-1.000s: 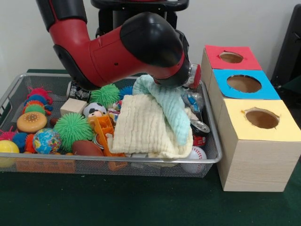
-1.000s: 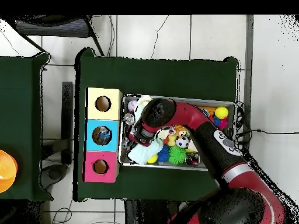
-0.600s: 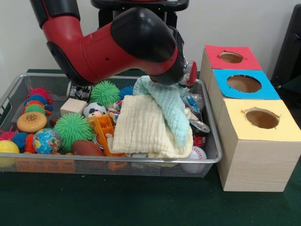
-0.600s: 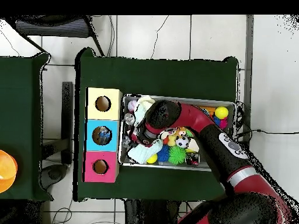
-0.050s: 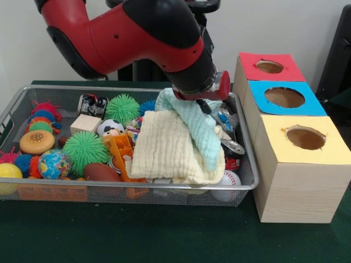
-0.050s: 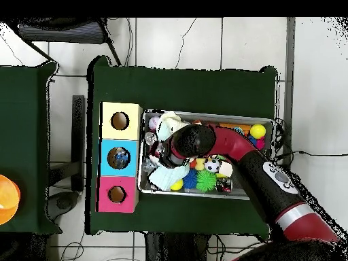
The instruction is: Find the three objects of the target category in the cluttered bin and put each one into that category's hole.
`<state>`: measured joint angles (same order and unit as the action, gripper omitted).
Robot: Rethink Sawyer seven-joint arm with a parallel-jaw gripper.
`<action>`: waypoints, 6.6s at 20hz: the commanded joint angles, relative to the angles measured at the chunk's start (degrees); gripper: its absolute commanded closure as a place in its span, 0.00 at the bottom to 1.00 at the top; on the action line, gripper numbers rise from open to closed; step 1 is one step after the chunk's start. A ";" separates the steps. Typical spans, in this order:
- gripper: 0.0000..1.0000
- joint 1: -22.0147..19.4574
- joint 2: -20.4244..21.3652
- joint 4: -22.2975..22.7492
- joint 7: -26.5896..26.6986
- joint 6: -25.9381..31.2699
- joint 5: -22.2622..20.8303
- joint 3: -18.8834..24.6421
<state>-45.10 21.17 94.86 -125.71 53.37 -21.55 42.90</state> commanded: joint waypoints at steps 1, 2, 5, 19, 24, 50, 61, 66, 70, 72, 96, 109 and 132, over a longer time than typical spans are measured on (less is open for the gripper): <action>0.00 -0.88 0.89 2.02 13.33 -1.75 -3.37 2.93; 0.00 -1.00 0.67 1.93 13.86 -1.43 -3.57 2.89; 0.00 -1.62 0.51 2.20 15.28 -0.14 -3.94 2.98; 0.00 -3.46 -4.63 -1.06 24.94 6.64 -8.16 3.63; 0.00 -4.68 -3.93 -0.68 29.35 8.80 -8.64 5.04; 0.00 -8.49 -12.95 -0.50 32.03 -13.32 -10.96 11.51; 0.00 -9.94 -6.90 3.04 28.57 -20.32 -11.80 11.84; 0.00 -6.35 -4.50 1.42 29.00 -14.21 -12.43 6.94; 0.00 -3.45 -2.44 1.12 28.09 -7.20 -11.71 2.12; 0.00 -3.01 -2.02 1.15 28.01 -7.70 -11.99 1.54; 0.00 0.77 0.19 -2.08 26.65 -8.70 -14.24 -5.45; 0.00 3.85 -0.32 -3.59 26.69 -6.79 -13.50 -8.65; 0.00 3.67 -9.34 -6.23 30.65 5.21 -8.11 -8.10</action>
<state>-41.54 16.84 93.52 -103.84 53.61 -28.31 39.15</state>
